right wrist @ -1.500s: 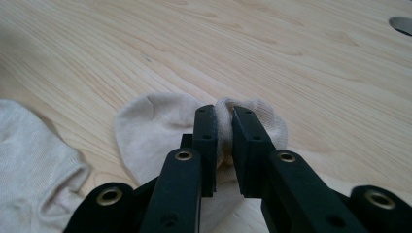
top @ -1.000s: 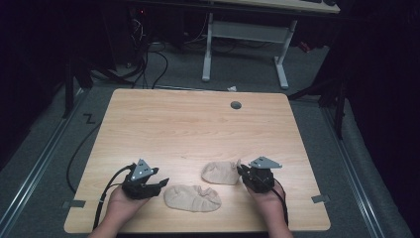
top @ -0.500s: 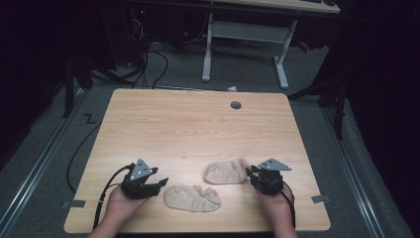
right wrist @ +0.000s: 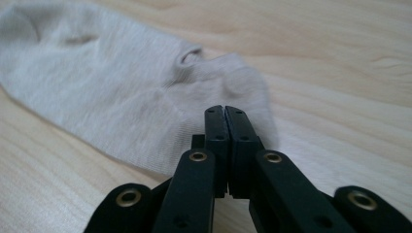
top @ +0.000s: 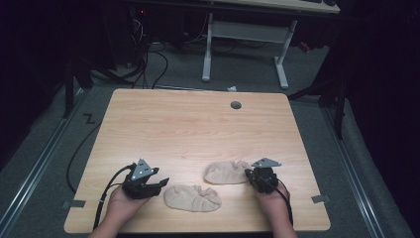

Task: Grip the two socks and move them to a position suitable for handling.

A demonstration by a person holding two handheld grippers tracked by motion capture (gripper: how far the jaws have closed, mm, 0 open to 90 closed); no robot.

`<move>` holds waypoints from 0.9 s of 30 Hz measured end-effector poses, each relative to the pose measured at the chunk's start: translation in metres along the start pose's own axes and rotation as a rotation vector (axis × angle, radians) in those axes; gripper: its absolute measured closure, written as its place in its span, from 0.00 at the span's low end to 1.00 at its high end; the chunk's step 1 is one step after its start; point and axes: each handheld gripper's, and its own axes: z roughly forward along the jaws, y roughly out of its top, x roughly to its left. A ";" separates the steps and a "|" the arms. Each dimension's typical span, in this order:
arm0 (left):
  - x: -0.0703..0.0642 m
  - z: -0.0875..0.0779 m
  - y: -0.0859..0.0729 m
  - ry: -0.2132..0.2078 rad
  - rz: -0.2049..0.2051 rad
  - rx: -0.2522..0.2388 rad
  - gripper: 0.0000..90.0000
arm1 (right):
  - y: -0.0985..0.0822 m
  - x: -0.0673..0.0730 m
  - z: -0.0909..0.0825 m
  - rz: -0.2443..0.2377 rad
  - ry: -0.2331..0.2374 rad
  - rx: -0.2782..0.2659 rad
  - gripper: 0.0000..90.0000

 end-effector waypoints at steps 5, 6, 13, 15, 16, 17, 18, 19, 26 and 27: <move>0.001 0.000 0.000 0.006 0.001 0.001 0.50 | 0.005 0.017 0.005 -0.047 0.034 -0.003 0.99; 0.000 0.000 0.000 0.006 0.001 0.001 0.50 | 0.007 0.020 0.007 -0.060 0.039 -0.003 0.99; -0.001 0.004 -0.001 0.019 0.003 0.018 0.49 | 0.022 0.049 0.021 -0.125 0.089 -0.008 0.99; 0.000 0.007 -0.001 0.023 -0.006 0.021 0.49 | 0.026 0.058 0.025 -0.149 0.101 -0.010 0.99; 0.000 0.008 -0.002 0.029 -0.012 0.019 0.50 | 0.028 0.061 0.026 -0.153 0.106 -0.011 0.99; 0.001 0.009 -0.002 0.030 -0.016 0.022 0.51 | 0.029 0.065 0.028 -0.161 0.112 -0.016 0.99; 0.002 0.010 -0.001 0.029 -0.028 0.020 0.51 | 0.030 0.065 0.028 -0.166 0.115 -0.014 0.99; 0.003 0.011 -0.001 0.026 -0.039 0.018 0.51 | 0.030 0.065 0.028 -0.166 0.115 -0.014 0.99; 0.001 0.017 0.004 0.032 -0.063 0.002 0.51 | 0.034 0.062 0.020 -0.134 0.123 -0.069 0.94; 0.000 0.018 0.005 0.029 -0.067 -0.006 0.51 | 0.035 0.059 0.018 -0.127 0.115 -0.084 0.93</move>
